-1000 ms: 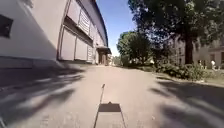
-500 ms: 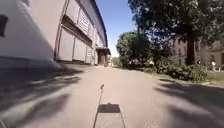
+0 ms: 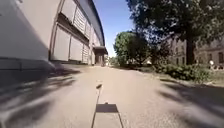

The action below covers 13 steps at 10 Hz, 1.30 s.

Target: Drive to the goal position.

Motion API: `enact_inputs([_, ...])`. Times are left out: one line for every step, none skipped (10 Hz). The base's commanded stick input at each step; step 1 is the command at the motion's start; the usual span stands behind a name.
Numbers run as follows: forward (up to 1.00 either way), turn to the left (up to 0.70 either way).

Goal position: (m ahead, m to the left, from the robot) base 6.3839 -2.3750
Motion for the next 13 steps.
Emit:
enact_inputs([0.7,0.0])
enact_inputs([0.7,0.0])
enact_inputs([0.7,0.0])
enact_inputs([0.7,0.0])
enact_inputs([0.7,0.0])
enact_inputs([0.7,0.0])
enact_inputs([0.7,0.0])
enact_inputs([0.7,0.0])
enact_inputs([0.7,0.0])
enact_inputs([0.7,0.0])
enact_inputs([0.7,0.0])
enact_inputs([0.7,0.0])
enact_inputs([0.7,0.0])
